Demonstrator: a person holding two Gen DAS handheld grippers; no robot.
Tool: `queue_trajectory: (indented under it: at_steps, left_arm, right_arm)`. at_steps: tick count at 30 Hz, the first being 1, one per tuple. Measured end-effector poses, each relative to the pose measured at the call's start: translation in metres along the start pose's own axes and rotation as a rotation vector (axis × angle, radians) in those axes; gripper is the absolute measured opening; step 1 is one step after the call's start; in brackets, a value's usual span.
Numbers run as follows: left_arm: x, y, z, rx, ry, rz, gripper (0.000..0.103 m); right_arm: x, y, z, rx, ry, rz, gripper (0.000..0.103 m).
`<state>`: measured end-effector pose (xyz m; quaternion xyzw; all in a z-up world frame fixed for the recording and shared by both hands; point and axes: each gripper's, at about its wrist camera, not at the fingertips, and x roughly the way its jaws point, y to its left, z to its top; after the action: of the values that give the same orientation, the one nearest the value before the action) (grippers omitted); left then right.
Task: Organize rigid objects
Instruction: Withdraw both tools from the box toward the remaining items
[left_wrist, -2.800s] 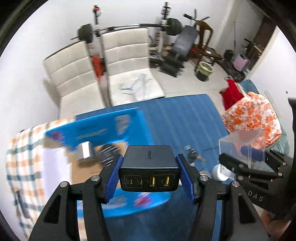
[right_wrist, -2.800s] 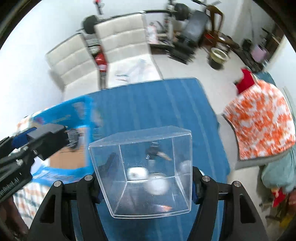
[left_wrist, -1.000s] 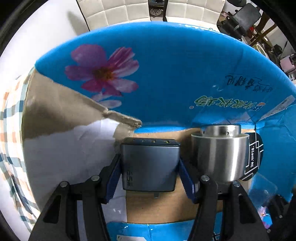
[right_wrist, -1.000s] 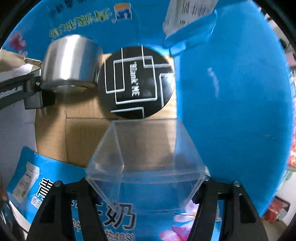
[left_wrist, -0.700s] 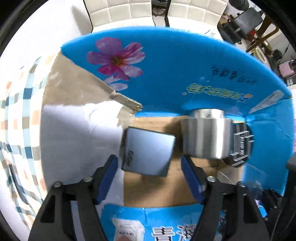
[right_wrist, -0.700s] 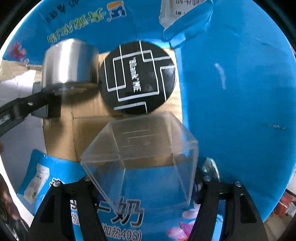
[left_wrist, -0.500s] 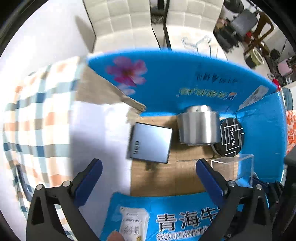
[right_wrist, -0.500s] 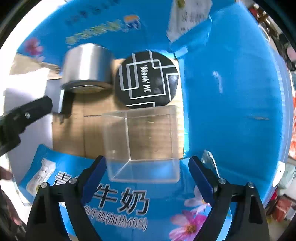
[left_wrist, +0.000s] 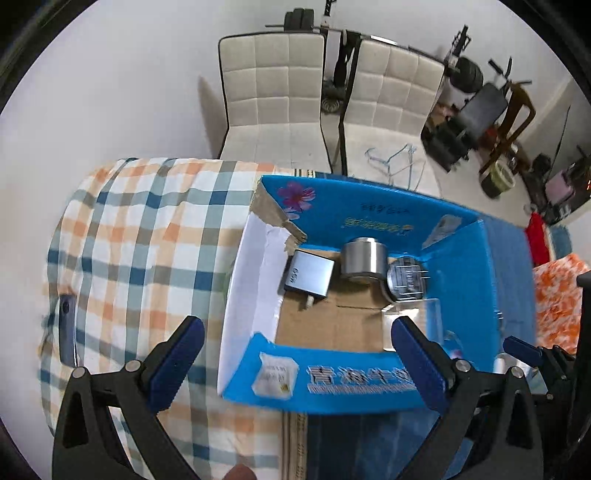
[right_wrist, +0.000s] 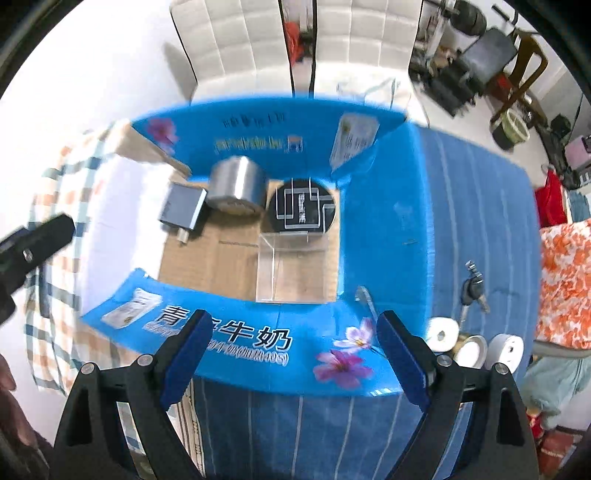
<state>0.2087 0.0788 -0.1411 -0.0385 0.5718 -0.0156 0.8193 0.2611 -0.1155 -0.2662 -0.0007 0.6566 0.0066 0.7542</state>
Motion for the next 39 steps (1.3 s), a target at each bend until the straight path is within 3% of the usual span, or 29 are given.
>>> queue_trajectory:
  at_steps: [5, 19, 27, 33, 36, 39]
  left_arm:
    - [-0.023, -0.007, -0.009, 0.014, -0.009, 0.013, 0.103]
    - [-0.108, -0.026, -0.036, 0.074, -0.148, 0.089, 0.103]
    - [-0.129, -0.054, -0.040, 0.117, -0.188, 0.049, 0.103]
    - [-0.121, -0.122, -0.037, 0.260, -0.222, 0.038, 0.103]
    - [-0.110, -0.160, -0.033, 0.315, -0.250, 0.026, 0.103]
    - [-0.083, -0.202, -0.026, 0.347, -0.218, -0.007, 0.103]
  right_arm:
    - [-0.053, 0.002, -0.016, 0.003, -0.089, 0.008, 0.093]
    - [-0.162, 0.002, -0.048, 0.006, -0.233, 0.092, 0.093]
    - [-0.204, -0.020, -0.064, 0.047, -0.321, 0.098, 0.093]
    - [-0.213, -0.092, -0.076, 0.227, -0.358, 0.038, 0.093]
    - [-0.208, -0.156, -0.085, 0.344, -0.334, -0.016, 0.093]
    - [-0.195, -0.222, -0.098, 0.470, -0.302, -0.070, 0.093]
